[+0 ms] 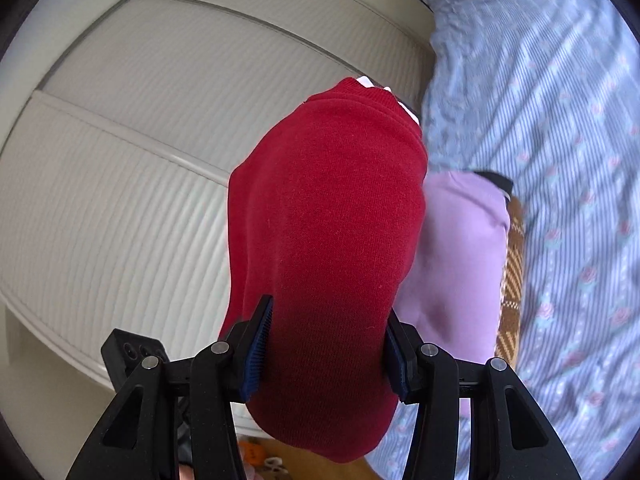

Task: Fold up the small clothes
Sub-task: 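Carry the bundle with both grippers onto the stack of folded clothes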

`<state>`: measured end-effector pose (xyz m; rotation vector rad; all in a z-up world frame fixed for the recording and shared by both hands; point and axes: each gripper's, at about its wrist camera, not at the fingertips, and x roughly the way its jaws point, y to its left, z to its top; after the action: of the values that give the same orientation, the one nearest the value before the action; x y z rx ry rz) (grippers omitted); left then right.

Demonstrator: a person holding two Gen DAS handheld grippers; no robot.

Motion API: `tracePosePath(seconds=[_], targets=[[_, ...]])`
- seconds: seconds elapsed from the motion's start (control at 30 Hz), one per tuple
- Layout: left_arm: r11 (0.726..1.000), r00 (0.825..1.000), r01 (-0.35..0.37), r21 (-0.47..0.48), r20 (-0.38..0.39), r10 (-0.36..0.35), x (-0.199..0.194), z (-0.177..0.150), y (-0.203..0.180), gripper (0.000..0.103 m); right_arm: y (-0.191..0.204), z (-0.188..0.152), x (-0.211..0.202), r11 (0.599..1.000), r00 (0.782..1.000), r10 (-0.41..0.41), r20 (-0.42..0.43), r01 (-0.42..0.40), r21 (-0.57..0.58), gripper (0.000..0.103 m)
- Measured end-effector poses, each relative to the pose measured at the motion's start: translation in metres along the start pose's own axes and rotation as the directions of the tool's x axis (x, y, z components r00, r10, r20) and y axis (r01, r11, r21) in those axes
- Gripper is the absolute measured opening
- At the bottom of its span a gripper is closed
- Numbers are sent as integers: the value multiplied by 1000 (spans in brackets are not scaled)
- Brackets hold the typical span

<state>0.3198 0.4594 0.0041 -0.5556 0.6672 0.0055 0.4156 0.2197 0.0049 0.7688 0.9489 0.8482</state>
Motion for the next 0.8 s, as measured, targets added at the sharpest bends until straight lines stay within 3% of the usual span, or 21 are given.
tracePosePath(seconds=[0.13,0.33,0.5,0.57,0.8], targets=[[999,998,-13,-46,-57,11,36,-16,31,37,-29,-10,33,997,997,-67,-42,68,31,51],[999,999,15,-34,-37,-16,54,-15,33,39,-33,-11,34,997,996,-82,-33,82,-14,57],[1000,999,-21,-2,-34,21,47,-11,21,54,-26,-10,24,991,991,-128,-25,127,-47,62],[1000,999,-26,0,-19,26,46,-12,23,65,-21,-9,20,982,985,-172,-8,171,-77,67],[997,999,-52,64,11,51,29,-13,1,74,-1,-6,3,951,969,-241,62,248,-183,76]])
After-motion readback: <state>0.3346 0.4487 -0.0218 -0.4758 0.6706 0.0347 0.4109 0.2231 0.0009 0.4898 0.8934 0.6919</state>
